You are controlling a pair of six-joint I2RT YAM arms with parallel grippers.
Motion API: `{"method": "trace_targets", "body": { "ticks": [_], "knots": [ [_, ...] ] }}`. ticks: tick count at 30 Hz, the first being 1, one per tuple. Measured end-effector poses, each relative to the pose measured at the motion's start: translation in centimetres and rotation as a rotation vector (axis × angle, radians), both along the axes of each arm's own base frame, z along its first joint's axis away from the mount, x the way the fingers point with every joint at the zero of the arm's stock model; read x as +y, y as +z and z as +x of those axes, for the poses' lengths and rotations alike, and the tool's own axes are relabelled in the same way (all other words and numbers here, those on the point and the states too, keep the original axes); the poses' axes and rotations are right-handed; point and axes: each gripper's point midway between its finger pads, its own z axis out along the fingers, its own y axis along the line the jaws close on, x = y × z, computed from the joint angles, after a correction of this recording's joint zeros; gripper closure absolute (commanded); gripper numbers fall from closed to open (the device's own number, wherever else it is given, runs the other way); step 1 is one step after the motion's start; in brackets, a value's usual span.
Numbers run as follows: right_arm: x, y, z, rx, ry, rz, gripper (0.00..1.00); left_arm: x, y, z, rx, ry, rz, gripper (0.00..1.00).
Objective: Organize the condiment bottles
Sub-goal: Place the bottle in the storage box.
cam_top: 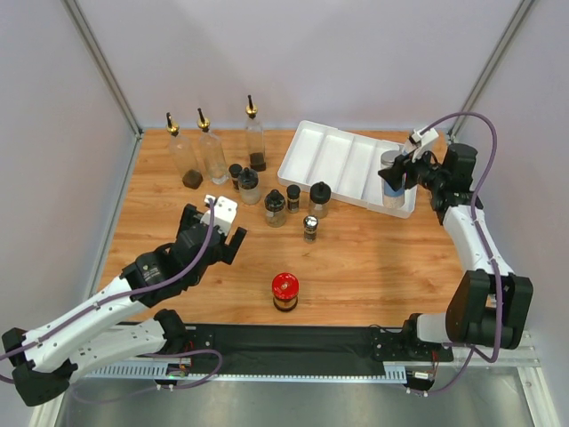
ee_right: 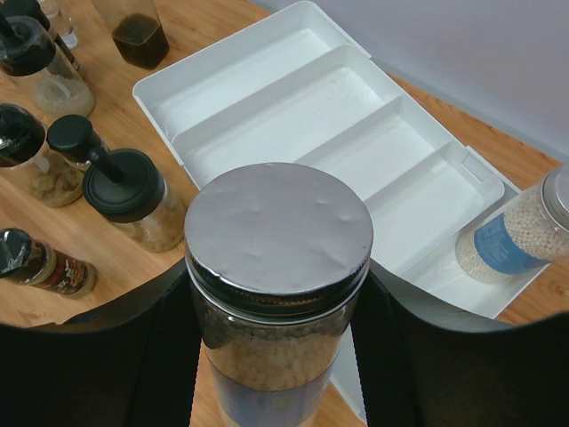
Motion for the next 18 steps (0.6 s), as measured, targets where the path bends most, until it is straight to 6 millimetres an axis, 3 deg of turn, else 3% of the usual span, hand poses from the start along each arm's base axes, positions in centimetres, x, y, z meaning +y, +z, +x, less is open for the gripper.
{"method": "trace_targets", "body": {
  "ticks": [7, 13, 18],
  "knots": [
    [-0.8, -0.2, 2.0, -0.024, -0.032, 0.029, 0.75, 0.5, 0.5, -0.1, -0.02, 0.014, -0.014, 0.0],
    [-3.5, 0.2, 4.3, -0.089, -0.115, 0.052, 0.74, 0.7, 0.6, -0.1, -0.031, 0.02, -0.024, 0.0],
    [-5.5, -0.8, 6.1, -0.123, -0.178, 0.048, 0.74, 0.7, 0.6, 0.0, -0.033, 0.024, -0.026, 0.0]
  ]
}}
